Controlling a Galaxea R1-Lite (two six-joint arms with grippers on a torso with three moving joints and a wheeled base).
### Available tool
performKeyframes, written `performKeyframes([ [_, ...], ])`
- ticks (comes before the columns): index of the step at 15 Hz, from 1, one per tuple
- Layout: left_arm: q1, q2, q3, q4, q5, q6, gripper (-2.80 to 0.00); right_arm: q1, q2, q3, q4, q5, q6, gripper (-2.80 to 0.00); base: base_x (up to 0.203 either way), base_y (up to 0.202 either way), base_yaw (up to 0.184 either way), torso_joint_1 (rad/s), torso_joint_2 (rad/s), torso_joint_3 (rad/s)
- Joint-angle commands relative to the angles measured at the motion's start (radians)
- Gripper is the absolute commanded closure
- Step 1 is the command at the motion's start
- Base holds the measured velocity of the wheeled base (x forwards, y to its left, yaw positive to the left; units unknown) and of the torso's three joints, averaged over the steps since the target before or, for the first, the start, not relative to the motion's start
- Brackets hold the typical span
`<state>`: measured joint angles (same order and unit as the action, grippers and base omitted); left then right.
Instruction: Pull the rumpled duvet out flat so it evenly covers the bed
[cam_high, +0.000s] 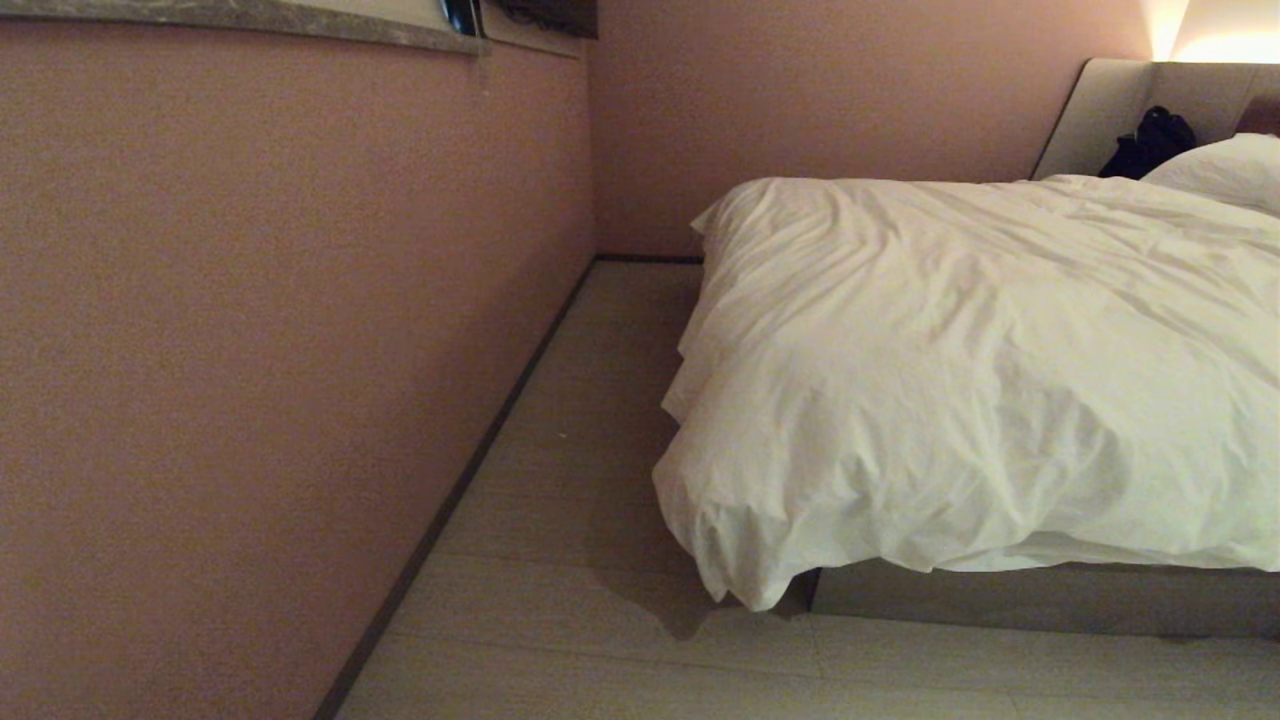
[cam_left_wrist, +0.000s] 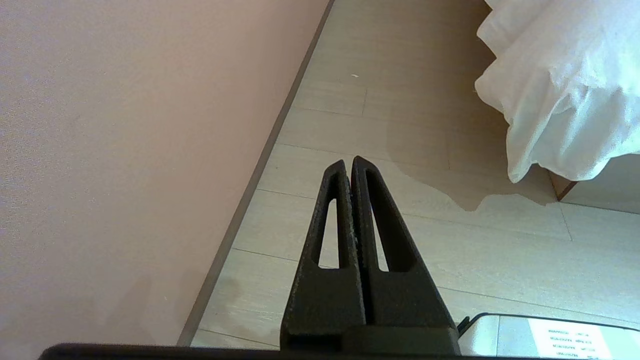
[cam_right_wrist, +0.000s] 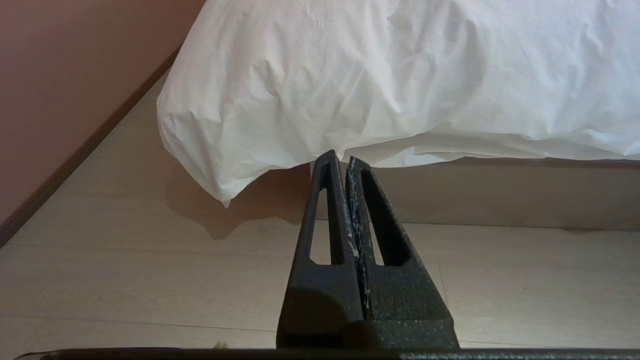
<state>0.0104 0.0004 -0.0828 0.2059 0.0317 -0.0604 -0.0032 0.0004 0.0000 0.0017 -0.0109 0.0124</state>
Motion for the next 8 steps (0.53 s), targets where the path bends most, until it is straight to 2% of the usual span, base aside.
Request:
performKeyframes([
  [1,0.0,0.0,0.0,0.001,0.001,-0.001,0.0,0.0,0.0,0.0,0.0,0.0,0.0,0.0,0.0,0.0,0.0,0.0,0.0,0.0],
  [8,0.0,0.0,0.0,0.001,0.001,-0.001,0.0,0.0,0.0,0.0,0.0,0.0,0.0,0.0,0.0,0.0,0.0,0.0,0.0,0.0],
])
